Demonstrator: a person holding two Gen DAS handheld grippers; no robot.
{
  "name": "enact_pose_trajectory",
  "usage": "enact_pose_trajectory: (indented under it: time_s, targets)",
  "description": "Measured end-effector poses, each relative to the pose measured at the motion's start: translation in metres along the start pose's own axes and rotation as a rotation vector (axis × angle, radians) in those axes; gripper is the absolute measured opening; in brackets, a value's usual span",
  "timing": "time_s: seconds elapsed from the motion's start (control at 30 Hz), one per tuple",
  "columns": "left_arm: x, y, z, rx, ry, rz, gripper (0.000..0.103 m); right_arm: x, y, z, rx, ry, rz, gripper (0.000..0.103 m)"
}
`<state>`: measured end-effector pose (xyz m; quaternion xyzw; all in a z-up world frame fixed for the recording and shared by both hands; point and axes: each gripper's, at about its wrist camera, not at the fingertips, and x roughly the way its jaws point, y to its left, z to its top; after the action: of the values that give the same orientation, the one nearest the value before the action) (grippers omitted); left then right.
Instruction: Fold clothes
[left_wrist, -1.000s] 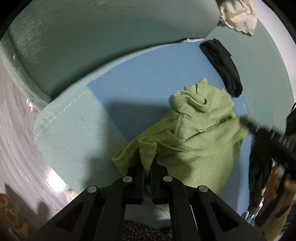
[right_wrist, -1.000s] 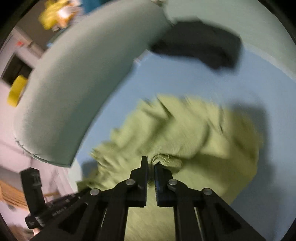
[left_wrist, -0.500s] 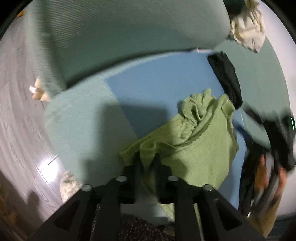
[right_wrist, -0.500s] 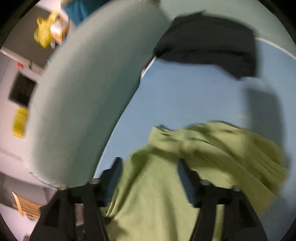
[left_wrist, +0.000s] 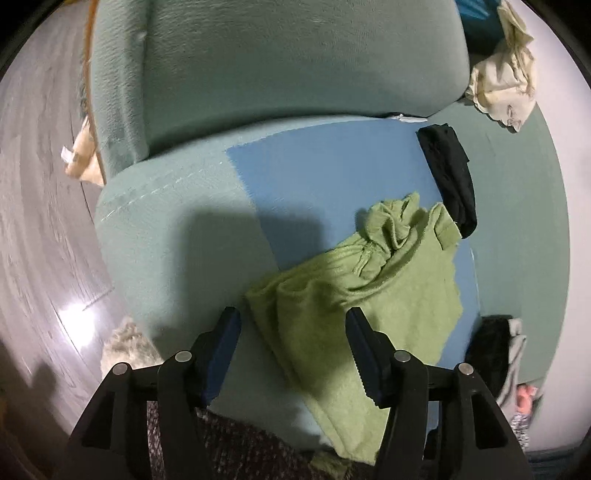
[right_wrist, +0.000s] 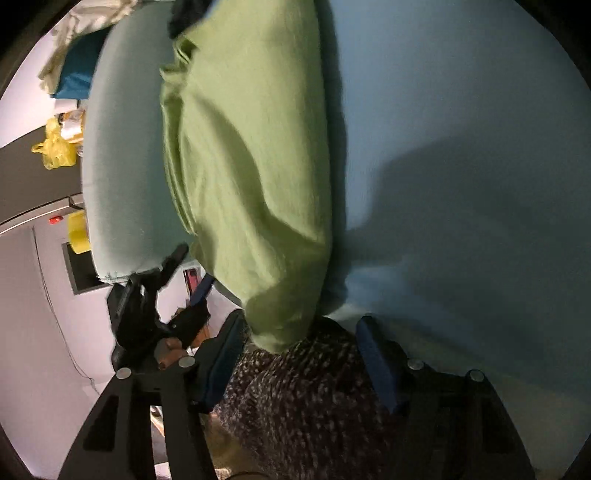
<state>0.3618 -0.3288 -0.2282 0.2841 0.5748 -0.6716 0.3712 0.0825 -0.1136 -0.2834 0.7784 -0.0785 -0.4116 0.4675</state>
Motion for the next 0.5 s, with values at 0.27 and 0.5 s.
enact_pose_trajectory:
  time_s: [0.27,0.5]
  targets:
    - [0.014,-0.022,-0.008,0.092,0.001,0.021,0.009,0.005,0.001,0.010,0.067,-0.038,0.022,0.029]
    - [-0.106,-0.071,-0.025,0.217,-0.070,-0.367,0.008,-0.113,0.091,-0.039,-0.291,-0.305,0.156,0.012]
